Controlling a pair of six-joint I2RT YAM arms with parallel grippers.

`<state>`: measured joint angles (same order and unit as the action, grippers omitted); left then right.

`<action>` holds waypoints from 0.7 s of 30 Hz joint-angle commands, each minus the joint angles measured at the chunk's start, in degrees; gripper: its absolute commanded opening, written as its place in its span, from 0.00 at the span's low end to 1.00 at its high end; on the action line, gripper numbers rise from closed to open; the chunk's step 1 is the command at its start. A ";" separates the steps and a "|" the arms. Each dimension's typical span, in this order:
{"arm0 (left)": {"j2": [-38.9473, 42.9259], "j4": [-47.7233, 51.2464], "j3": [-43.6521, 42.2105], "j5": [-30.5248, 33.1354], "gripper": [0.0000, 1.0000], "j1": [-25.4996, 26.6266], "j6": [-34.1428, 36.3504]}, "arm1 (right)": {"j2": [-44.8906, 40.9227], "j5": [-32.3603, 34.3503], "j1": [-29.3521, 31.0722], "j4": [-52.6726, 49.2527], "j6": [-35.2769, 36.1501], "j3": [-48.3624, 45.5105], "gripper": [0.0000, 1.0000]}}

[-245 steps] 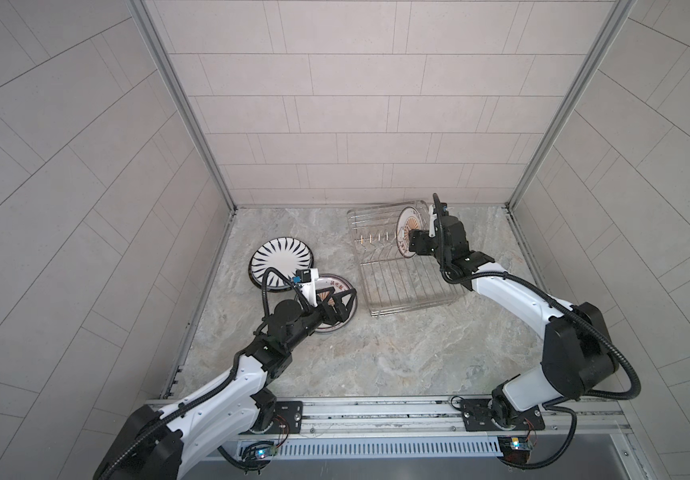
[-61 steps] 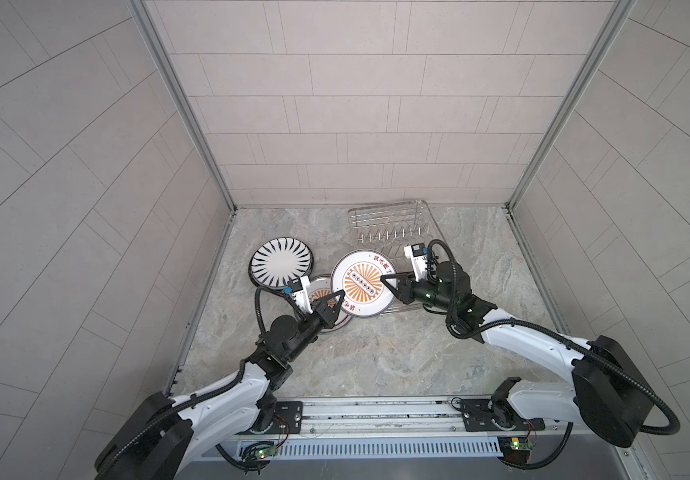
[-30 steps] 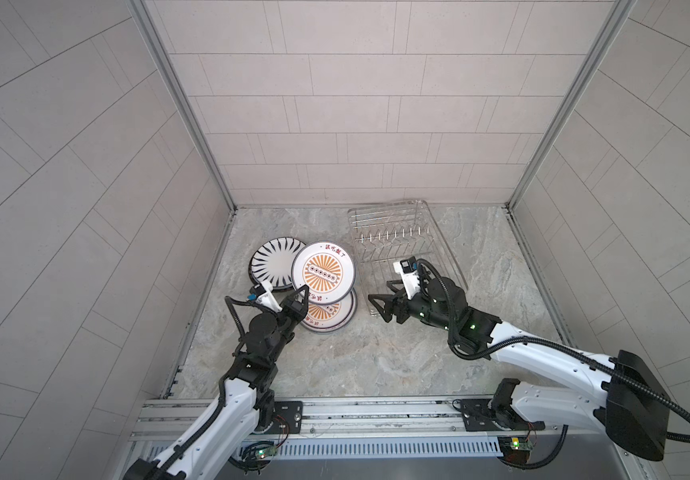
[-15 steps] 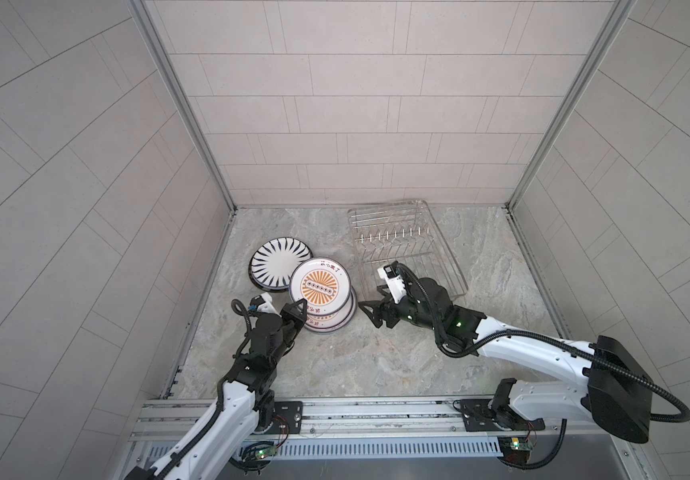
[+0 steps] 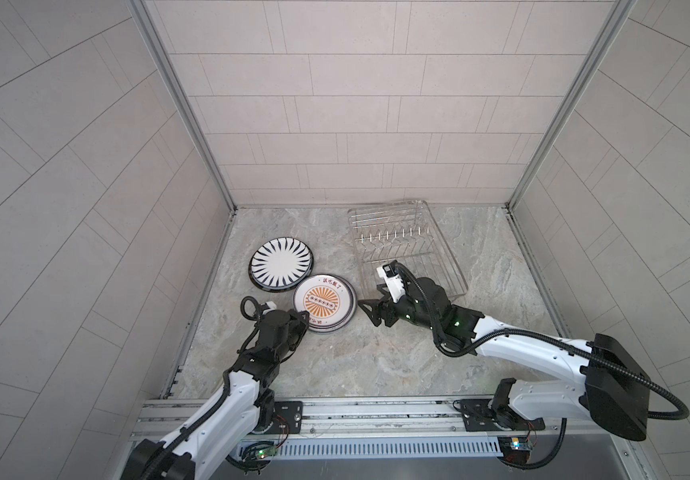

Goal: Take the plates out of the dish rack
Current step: 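Lower the sunburst plate flat onto the plate stack with the left gripper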

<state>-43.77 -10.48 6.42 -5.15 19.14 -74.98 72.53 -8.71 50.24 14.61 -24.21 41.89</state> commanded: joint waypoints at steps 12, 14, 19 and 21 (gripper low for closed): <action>-3.52 -2.64 1.75 -0.13 0.07 0.12 -2.98 | -3.19 2.64 0.30 -0.35 0.30 -1.19 0.85; -3.52 -2.66 1.91 0.02 0.08 0.12 -2.23 | -3.32 2.73 0.30 -0.35 0.35 -1.21 0.85; -3.43 -1.04 2.02 1.51 0.15 0.11 -2.14 | -3.01 3.17 0.30 -0.27 0.13 -1.23 0.85; -3.22 -0.30 2.34 1.78 0.21 0.13 -1.92 | -3.03 3.34 0.30 -0.27 0.15 -1.23 0.85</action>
<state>-47.31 -11.90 6.52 -4.91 19.14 -76.79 70.57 -6.52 50.26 13.78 -24.23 41.19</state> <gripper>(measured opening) 0.196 0.848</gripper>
